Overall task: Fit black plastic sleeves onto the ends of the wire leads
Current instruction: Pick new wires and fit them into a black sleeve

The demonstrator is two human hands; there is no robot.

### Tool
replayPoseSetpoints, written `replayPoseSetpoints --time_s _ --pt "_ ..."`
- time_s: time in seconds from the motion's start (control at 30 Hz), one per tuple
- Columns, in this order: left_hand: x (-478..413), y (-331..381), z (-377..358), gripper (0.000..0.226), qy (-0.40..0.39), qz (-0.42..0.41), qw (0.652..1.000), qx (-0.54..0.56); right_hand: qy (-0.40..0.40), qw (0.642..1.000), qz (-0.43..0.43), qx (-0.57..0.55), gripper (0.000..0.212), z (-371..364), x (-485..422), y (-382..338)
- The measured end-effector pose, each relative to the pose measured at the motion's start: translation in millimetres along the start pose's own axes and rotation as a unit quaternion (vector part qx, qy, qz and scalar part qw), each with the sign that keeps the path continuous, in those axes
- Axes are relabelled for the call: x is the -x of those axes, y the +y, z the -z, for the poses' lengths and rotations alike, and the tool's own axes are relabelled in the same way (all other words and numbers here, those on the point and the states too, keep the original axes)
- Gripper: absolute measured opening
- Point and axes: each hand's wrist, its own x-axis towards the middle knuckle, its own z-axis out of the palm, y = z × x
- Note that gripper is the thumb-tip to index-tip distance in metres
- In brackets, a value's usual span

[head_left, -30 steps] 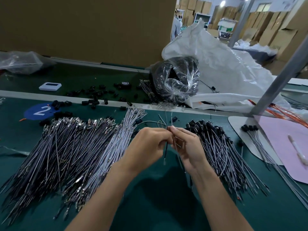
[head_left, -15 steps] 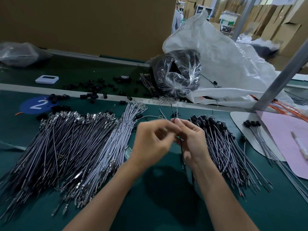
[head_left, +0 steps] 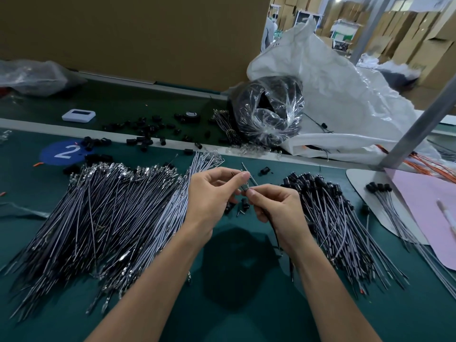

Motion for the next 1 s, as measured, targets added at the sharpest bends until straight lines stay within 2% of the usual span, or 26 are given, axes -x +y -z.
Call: replayPoseSetpoints --time_s 0.33,0.53,0.63,0.73,0.8,0.83,0.9,1.0 --pt "-3 -1 5 0.025 0.001 0.054 0.999 0.005 0.025 0.998 0.009 0.058 0.017 -1 0 0" --pt "-3 -2 6 0.026 -0.019 0.124 0.990 0.060 0.035 0.996 0.023 0.078 0.019 -2 0 3" --pt "-2 -2 5 0.024 -0.021 0.131 0.990 0.047 0.054 0.993 0.030 0.097 0.017 -2 0 3" --pt "-11 2 13 0.021 0.028 0.085 0.995 -0.054 0.102 0.985 0.038 0.132 0.015 -2 -1 5" --pt "-26 6 25 0.013 0.087 0.038 0.983 -0.158 0.135 0.976 0.049 0.166 0.012 -2 0 6" --pt "-36 8 32 0.010 0.105 0.012 0.967 -0.232 0.148 0.970 0.055 0.183 0.011 -2 0 7" --pt "-58 11 45 0.015 0.122 -0.025 0.913 -0.389 0.167 0.961 0.068 0.209 0.008 -2 -1 7" --pt "-98 7 56 0.030 0.098 -0.055 0.849 -0.516 0.183 0.951 0.085 0.232 0.007 -2 -1 7"
